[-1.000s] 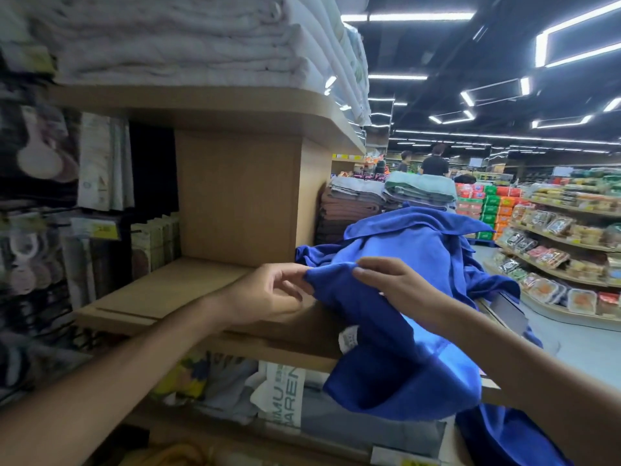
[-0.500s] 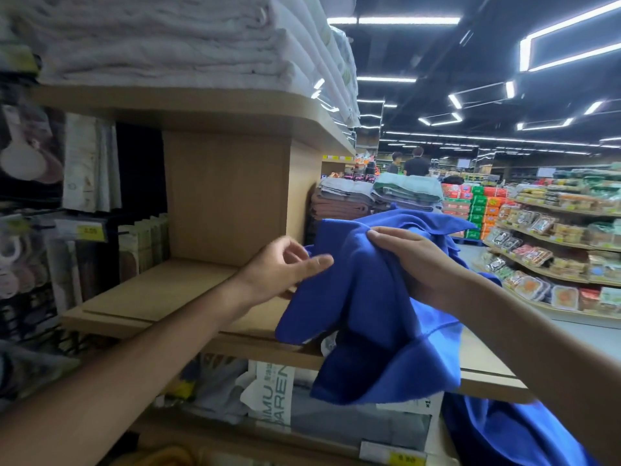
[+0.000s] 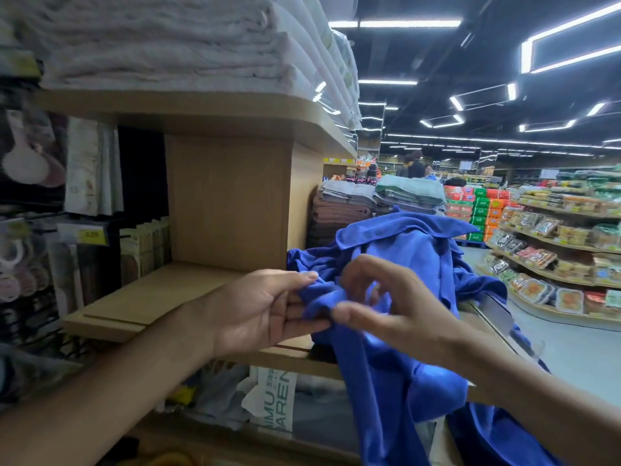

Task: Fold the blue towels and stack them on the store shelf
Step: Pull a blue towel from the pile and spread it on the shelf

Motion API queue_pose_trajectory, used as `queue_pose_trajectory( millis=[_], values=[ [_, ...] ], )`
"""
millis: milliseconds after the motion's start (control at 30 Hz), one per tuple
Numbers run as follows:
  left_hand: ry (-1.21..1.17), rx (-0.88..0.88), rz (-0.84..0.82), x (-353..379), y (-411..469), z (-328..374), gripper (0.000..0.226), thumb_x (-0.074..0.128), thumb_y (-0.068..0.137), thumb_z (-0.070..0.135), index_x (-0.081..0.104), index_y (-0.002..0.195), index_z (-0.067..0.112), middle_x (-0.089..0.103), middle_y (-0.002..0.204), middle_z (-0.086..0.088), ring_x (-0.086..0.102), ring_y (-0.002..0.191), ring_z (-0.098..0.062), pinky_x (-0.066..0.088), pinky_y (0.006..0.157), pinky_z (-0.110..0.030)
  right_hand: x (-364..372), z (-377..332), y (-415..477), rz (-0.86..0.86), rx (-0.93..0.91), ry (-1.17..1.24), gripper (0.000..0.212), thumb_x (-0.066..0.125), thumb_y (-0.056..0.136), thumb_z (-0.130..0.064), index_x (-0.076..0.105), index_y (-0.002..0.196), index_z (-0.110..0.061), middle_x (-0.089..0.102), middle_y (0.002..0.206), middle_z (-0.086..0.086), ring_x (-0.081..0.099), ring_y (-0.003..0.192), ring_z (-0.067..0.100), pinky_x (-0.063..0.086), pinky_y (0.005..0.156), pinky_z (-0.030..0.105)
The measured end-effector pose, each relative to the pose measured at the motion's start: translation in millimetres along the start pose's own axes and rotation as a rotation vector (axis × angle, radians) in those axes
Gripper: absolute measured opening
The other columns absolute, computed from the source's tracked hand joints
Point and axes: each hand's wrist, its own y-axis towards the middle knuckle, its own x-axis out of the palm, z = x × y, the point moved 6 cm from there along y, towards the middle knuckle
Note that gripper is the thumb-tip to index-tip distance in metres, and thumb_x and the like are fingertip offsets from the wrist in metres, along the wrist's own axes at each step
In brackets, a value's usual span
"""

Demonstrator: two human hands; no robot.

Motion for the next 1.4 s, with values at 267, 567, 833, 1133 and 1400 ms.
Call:
queue_pose_trajectory(
  millis=[267,567,833,1133,1400],
  values=[
    [0.630,0.117,0.298,-42.9,52.3,25.1,0.044,0.040,0.103,0.051,0.066,0.101,0.015,0.078,0.100,-0.010,0.075,0.074,-0.025,0.050,0.049,-0.024,7.1,82.9,3.3,0.147,0.464,0.526,0.027,0.057,0.103,-0.021,0.067,0.096,0.003,0.063,0.080,0.006,0.058,0.070,0.013,0.049,0.055,0.025],
    [1.727,0.655,0.483,-49.5,173.1,59.5,0.038,0.067,0.084,0.015,0.061,0.120,0.023,0.062,0.120,0.000,0.059,0.109,-0.022,0.052,0.089,-0.038,15.6,128.7,-14.8,0.210,0.616,0.453,0.013,0.066,0.098,-0.018,0.074,0.096,-0.009,0.078,0.096,0.014,0.072,0.088,0.019,0.056,0.090,0.048],
    [1.308,0.802,0.564,-52.0,219.2,78.5,0.005,0.068,0.092,0.022,0.072,0.095,0.021,0.072,0.095,0.003,0.066,0.089,-0.015,0.052,0.078,-0.032,13.1,131.3,-18.1,0.141,0.829,0.896,0.022,0.058,0.099,-0.022,0.077,0.097,-0.012,0.073,0.101,0.017,0.069,0.087,0.029,0.057,0.071,0.034],
    [0.345,0.646,0.323,-47.8,204.4,89.0,0.017,0.066,0.096,0.018,0.079,0.087,0.014,0.074,0.084,-0.013,0.065,0.075,-0.022,0.053,0.065,-0.030,-25.9,116.8,113.2,0.095,0.238,0.217,0.016,0.061,0.100,-0.006,0.075,0.093,-0.009,0.073,0.088,0.002,0.062,0.080,0.008,0.049,0.074,0.025],
    [0.374,0.536,0.264,-40.3,198.6,79.2,0.027,0.062,0.098,0.024,0.072,0.074,0.022,0.061,0.064,0.003,0.052,0.051,-0.008,0.042,0.048,-0.022,-15.3,161.1,102.9,0.395,0.195,0.057,0.013,0.072,0.091,-0.017,0.068,0.083,-0.025,0.071,0.079,-0.014,0.067,0.078,0.003,0.052,0.072,0.021]
  ],
)
